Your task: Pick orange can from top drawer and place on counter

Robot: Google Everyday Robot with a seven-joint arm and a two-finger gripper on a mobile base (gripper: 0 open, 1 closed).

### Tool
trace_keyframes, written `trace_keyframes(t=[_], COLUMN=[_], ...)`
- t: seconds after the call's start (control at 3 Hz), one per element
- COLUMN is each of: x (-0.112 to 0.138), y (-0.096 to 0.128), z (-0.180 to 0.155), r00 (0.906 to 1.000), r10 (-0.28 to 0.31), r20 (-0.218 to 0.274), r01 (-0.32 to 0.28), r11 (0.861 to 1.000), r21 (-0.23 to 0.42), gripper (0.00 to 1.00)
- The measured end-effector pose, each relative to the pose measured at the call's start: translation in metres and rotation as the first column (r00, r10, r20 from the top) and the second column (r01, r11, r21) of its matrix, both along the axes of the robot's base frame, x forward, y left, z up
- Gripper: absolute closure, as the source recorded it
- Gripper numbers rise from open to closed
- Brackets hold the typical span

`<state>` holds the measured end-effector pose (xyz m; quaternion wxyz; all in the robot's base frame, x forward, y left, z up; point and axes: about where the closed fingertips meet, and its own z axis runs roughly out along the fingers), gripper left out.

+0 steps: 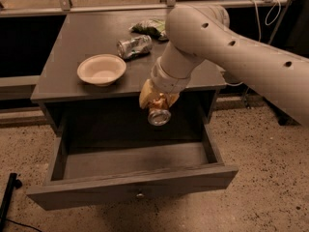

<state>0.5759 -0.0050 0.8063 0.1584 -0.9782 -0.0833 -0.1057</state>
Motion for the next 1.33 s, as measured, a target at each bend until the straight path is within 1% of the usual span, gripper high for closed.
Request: trace_keyframes(t=[0.33, 0.67, 1.0, 1.33], x=[-0.002, 0.001, 0.004, 0.003], y=[0.000, -0.006, -0.013, -0.010], z=[0.001, -0.001, 0.011, 0.012], r00=[1.0000, 0.9998, 0.9985, 0.9982], r10=[-0.001, -0.021, -0.054, -0.058], r20=[-0.001, -0.008, 0.010, 0.011], r01=[0.001, 0.020, 0.054, 0.059], r11=[1.000, 1.000, 0.997, 0.996], r21=[-0.003, -0.021, -0.052, -0.062], gripper=[1.00, 1.00, 1.00, 1.00])
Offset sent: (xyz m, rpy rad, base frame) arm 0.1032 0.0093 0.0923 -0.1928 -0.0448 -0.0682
